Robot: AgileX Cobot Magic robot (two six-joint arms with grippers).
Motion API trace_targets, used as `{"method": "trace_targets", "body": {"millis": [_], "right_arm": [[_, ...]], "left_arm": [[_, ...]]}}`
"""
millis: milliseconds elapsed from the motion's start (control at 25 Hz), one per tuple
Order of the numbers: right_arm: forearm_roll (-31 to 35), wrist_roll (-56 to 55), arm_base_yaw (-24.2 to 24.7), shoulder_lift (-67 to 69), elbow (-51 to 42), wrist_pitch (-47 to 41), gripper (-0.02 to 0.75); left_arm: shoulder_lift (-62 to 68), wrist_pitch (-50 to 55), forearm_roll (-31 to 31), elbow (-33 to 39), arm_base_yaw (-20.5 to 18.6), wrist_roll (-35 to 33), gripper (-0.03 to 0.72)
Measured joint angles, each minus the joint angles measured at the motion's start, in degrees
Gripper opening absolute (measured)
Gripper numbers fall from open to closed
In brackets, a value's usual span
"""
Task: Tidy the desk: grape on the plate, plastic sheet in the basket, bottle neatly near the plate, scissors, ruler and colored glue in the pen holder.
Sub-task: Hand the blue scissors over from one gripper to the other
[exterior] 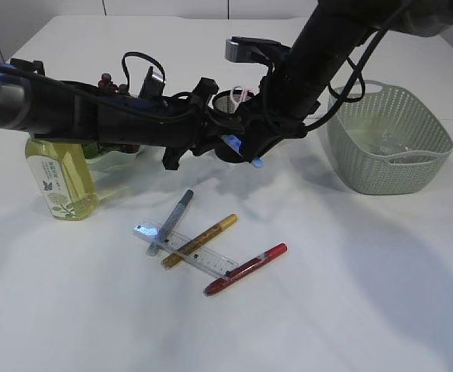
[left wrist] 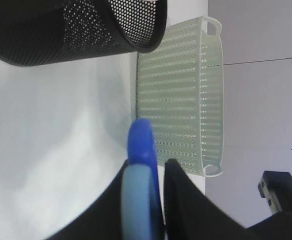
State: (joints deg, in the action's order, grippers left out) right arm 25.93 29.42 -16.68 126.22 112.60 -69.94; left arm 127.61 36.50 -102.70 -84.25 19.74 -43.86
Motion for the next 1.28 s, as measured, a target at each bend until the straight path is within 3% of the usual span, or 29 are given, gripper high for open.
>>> {"method": "trace_targets", "body": {"millis": [320, 800, 1040, 1280], "right_arm": [[0.0, 0.0, 0.0, 0.0, 0.0, 0.0, 0.126], [0.07, 0.0, 0.0, -0.12, 0.0, 0.0, 0.111], [1.2, 0.0, 0.0, -0.12, 0.0, 0.0, 0.281], [1.41, 0.0, 0.0, -0.12, 0.0, 0.0, 0.313]], "left_arm": [[0.0, -0.13, -0.56, -0.13, 0.0, 0.26, 0.05], [0.0, -0.98, -0.15, -0.13, 0.0, 0.15, 0.04], [0.0, -0.98, -0.15, -0.13, 0.0, 0.15, 0.04], [0.0, -0.75, -0.15, -0.13, 0.0, 0.15, 0.04]]}}
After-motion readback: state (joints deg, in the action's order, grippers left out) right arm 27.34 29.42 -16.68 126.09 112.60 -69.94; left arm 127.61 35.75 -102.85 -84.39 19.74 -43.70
